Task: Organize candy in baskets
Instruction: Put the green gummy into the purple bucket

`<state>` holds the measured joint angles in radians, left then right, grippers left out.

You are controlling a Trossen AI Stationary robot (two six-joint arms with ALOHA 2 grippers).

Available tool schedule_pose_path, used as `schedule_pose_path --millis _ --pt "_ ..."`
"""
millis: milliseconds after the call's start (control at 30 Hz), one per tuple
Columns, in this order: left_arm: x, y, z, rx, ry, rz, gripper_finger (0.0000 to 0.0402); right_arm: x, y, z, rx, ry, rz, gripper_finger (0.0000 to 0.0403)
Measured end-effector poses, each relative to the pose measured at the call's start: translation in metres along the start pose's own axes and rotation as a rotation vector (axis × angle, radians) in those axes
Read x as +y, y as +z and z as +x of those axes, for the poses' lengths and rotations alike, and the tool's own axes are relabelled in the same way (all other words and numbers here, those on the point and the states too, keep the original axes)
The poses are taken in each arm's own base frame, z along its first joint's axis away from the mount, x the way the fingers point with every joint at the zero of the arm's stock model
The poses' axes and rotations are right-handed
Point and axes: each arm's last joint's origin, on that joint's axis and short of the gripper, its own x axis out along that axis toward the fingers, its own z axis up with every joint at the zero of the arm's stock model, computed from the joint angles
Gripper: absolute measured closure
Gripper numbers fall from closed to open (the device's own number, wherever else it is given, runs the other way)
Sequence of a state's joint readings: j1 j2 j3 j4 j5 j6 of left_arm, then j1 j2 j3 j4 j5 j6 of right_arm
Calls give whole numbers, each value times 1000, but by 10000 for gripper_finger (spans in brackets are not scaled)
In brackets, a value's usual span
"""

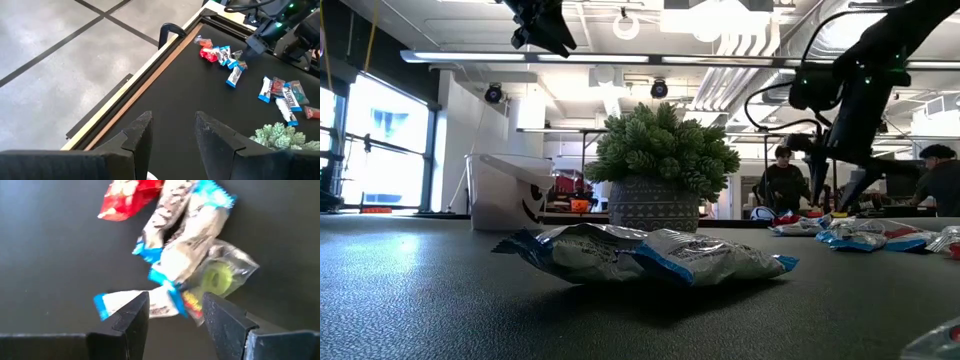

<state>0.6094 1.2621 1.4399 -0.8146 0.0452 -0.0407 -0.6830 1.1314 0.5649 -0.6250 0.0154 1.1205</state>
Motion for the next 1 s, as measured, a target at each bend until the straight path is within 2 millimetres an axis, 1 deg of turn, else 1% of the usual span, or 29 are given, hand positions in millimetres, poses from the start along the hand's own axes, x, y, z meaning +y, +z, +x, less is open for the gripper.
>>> schedule_pose_path --millis 167,367,467,633,900,1000 --pt "0 0 0 1 0 0 271 -12 -5 8 16 -59 40 226" --pt "0 0 0 3 0 8 271 -20 -8 15 7 -82 51 227" --pt "0 0 0 3 0 19 271 -23 -10 19 -10 -85 64 237" --pt "0 0 0 3 0 19 271 -29 -12 24 -24 -88 84 289" --pt "0 0 0 5 0 19 271 -25 -10 26 -50 -46 68 391" --pt "0 -2 0 16 1 10 271 -25 -10 26 -43 -34 60 395"
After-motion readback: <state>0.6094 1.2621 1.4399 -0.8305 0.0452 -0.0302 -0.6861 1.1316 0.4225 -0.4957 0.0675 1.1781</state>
